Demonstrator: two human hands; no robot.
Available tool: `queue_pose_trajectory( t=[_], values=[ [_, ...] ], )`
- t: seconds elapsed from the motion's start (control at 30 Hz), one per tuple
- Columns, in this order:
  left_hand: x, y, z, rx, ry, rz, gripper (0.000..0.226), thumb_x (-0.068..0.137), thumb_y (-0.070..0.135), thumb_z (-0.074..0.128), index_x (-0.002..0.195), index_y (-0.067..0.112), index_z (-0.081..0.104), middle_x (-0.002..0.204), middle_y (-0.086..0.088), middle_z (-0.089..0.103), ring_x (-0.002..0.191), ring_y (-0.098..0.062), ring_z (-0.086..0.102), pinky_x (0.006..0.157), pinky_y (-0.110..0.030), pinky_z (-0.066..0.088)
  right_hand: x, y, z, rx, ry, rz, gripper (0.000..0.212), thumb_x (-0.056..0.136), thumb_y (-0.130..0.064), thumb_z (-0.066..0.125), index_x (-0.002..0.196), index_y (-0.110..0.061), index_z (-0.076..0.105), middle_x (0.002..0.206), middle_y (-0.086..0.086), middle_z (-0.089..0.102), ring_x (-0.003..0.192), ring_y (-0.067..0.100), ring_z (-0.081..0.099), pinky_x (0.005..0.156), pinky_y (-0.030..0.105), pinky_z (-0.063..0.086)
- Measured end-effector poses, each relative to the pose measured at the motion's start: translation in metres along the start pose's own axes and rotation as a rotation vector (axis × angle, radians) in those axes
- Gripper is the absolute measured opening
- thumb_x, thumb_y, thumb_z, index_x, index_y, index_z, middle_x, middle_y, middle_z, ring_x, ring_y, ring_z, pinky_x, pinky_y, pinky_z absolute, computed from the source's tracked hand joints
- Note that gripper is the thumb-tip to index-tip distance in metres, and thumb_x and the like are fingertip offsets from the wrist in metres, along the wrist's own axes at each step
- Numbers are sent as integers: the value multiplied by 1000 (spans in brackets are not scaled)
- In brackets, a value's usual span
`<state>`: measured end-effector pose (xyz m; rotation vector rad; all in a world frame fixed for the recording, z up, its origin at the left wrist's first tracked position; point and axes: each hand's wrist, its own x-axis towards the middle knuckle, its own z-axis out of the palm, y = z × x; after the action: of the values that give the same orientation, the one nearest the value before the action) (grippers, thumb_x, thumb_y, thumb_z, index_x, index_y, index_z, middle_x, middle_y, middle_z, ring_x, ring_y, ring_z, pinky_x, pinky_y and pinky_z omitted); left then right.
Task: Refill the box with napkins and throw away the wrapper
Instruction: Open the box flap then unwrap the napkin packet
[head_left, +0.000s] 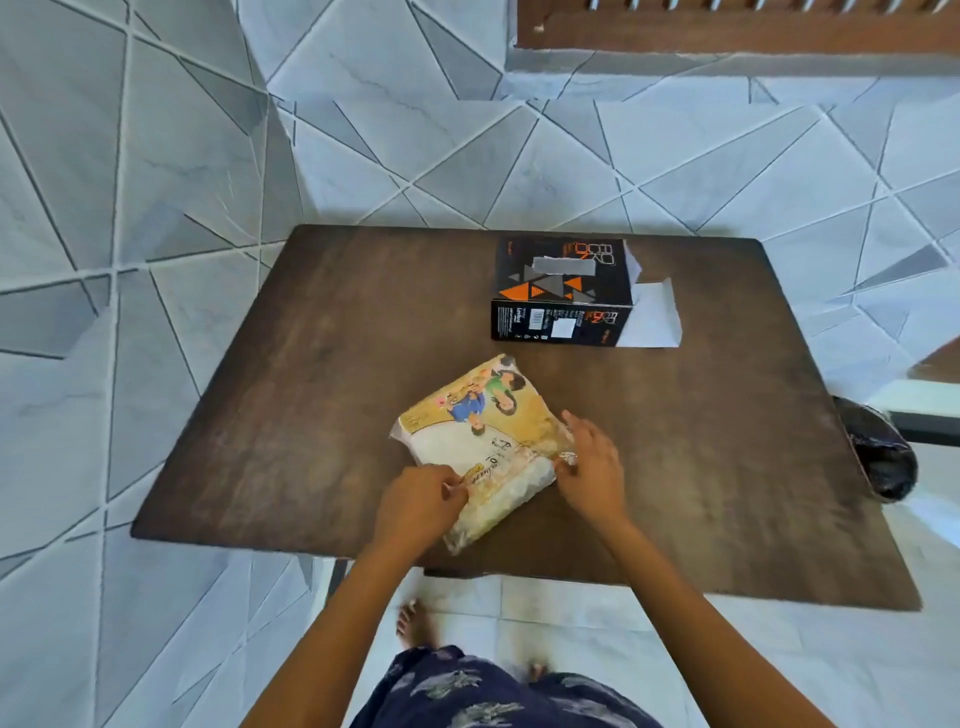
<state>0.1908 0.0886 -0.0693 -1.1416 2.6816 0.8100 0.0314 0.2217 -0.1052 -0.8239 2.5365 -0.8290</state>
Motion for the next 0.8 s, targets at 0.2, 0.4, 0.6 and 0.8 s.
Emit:
queue_pose_trajectory(
  t=[0.2, 0.4, 0.6, 0.8],
  values=[
    [-22, 34, 5, -103, -175, 143, 30, 87, 33, 56, 112, 20, 65, 107, -2, 71, 82, -12, 64, 80, -32, 53, -40, 12, -25, 109, 154, -7, 74, 85, -28, 57, 146, -13, 16, 155, 15, 14, 142, 32, 18, 113, 45, 22],
    [-5, 27, -13, 124, -42, 122, 50, 91, 34, 52, 138, 25, 39, 153, 0, 29, 137, -21, 34, 110, -33, 29, -54, 16, -10, -126, -320, -182, 79, 87, -54, 45, 147, -20, 7, 158, 5, -2, 145, 27, 8, 116, 42, 14],
    [-3, 28, 7, 317, -67, 66, 56, 89, 49, 45, 141, 30, 32, 150, 1, 36, 130, -24, 44, 105, -37, 38, -35, 21, -18, -250, -352, -180, 79, 87, -42, 50, 147, -23, 3, 159, 2, -2, 146, 22, 4, 118, 41, 5],
    [3, 39, 9, 390, -48, 97, 41, 90, 43, 43, 128, 28, 49, 126, -7, 55, 107, -25, 58, 87, -36, 49, -1, 13, -48, -196, -348, -160, 56, 89, -25, 50, 142, -19, 33, 155, 8, 23, 144, 24, 18, 118, 40, 19]
  ],
)
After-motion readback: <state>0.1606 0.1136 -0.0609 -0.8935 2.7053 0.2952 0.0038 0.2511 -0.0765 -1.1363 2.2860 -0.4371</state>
